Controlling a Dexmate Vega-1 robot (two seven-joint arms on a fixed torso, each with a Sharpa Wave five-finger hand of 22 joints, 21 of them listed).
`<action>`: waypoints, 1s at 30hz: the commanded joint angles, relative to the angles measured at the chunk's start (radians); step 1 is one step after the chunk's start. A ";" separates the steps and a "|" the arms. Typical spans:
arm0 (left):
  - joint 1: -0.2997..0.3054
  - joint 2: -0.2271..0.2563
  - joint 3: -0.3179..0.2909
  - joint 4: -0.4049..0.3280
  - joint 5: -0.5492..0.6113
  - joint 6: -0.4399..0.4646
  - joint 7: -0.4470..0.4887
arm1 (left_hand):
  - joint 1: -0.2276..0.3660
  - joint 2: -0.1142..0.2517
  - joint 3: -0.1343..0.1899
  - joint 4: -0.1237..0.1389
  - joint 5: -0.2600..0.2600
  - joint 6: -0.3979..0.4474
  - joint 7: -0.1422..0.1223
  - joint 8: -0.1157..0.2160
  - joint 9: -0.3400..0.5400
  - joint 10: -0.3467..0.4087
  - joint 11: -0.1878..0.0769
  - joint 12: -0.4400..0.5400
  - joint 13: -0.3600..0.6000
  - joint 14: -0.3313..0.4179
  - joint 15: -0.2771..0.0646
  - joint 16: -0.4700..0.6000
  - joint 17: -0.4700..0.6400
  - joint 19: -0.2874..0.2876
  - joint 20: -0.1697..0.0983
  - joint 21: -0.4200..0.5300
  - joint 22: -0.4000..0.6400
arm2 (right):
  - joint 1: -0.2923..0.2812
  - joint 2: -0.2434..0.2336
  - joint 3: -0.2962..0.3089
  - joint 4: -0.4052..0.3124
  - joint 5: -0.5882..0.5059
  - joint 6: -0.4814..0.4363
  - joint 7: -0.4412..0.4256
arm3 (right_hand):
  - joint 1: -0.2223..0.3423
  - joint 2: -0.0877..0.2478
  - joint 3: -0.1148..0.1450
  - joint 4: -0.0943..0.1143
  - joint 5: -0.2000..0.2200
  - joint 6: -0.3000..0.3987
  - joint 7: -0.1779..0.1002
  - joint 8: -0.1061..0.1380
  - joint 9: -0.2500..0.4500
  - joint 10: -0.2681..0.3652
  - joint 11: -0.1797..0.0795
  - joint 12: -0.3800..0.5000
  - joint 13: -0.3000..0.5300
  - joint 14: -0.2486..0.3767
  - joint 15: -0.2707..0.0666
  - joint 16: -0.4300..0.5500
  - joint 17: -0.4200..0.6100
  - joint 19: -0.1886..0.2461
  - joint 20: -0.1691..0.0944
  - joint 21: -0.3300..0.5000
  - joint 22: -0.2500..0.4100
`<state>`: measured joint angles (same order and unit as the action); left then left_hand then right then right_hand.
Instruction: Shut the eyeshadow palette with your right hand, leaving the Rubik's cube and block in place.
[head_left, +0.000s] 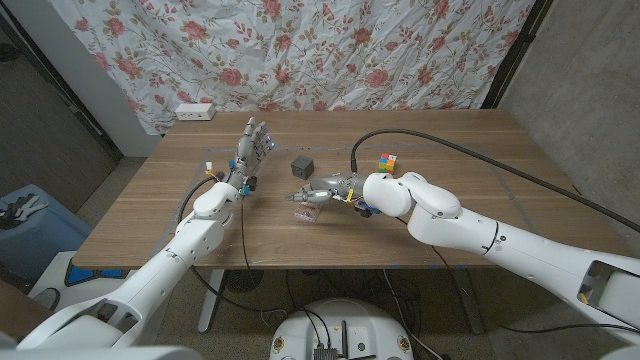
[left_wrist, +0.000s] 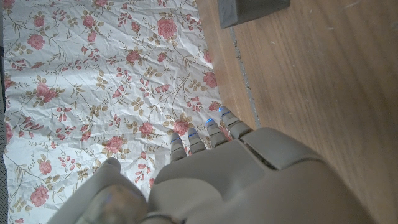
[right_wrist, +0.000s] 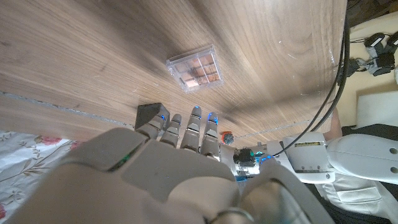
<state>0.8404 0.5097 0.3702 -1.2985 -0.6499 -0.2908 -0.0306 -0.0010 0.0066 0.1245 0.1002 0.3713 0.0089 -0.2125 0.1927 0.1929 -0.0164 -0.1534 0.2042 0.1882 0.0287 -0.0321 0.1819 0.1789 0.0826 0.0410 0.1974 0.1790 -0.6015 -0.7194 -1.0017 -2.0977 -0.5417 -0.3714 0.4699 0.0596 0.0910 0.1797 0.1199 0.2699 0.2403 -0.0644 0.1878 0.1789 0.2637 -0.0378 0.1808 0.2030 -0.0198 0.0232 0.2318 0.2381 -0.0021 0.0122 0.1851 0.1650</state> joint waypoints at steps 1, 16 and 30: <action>0.000 0.000 0.000 0.000 0.000 -0.001 0.000 | 0.006 0.008 0.008 0.001 0.004 -0.002 -0.007 0.005 0.004 0.001 -0.009 0.005 0.004 0.004 -0.023 0.006 0.005 0.008 0.002 0.004 0.004 | -0.085 -0.013 0.041 0.015 -0.069 0.126 -0.077 | -0.008 0.046 0.002 0.007 -0.008 -0.004 -0.003 -0.002 0.001 -0.008 -0.001 0.001 -0.001 -0.015 -0.006 -0.007 0.006 -0.012 0.006 0.000 0.003; 0.000 0.000 0.000 0.000 0.000 -0.001 0.000 | 0.006 0.008 0.008 0.001 0.004 -0.002 -0.007 0.005 0.004 -0.001 -0.009 0.005 0.004 0.005 -0.023 0.006 0.005 0.008 0.002 0.004 0.004 | -0.142 0.003 0.071 0.072 -0.184 0.259 -0.155 | -0.040 0.040 -0.005 0.027 -0.020 -0.034 -0.004 -0.008 0.001 -0.053 -0.030 -0.004 -0.006 -0.063 -0.007 -0.017 0.013 -0.052 0.007 -0.006 0.004; 0.000 0.000 0.000 0.000 0.000 0.000 0.000 | 0.006 0.008 0.008 0.001 0.004 -0.002 -0.007 0.005 0.004 0.001 -0.009 0.005 0.004 0.005 -0.023 0.006 0.005 0.008 0.001 0.004 0.004 | -0.169 0.024 0.095 0.160 -0.230 0.364 -0.238 | -0.047 0.045 -0.002 0.035 -0.024 -0.052 -0.010 -0.008 0.001 -0.090 -0.043 -0.007 -0.009 -0.078 -0.014 -0.017 0.016 -0.053 0.005 -0.001 0.004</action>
<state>0.8404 0.5095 0.3702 -1.2986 -0.6499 -0.2916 -0.0307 -0.0010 0.0066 0.1245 0.1003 0.3713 0.0089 -0.2125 0.1927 0.1929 -0.0164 -0.1534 0.2042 0.1882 0.0287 -0.0321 0.1819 0.1789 0.0826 0.0410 0.1974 0.1790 -0.7474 -0.7100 -0.9234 -1.9991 -0.7343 -0.0870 0.2910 0.0238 0.0739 0.1743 0.1507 0.2475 0.1922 -0.0770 0.1808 0.1767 0.1799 -0.0787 0.1770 0.1951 -0.0930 0.0144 0.2165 0.2487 -0.0489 0.0233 0.1812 0.1650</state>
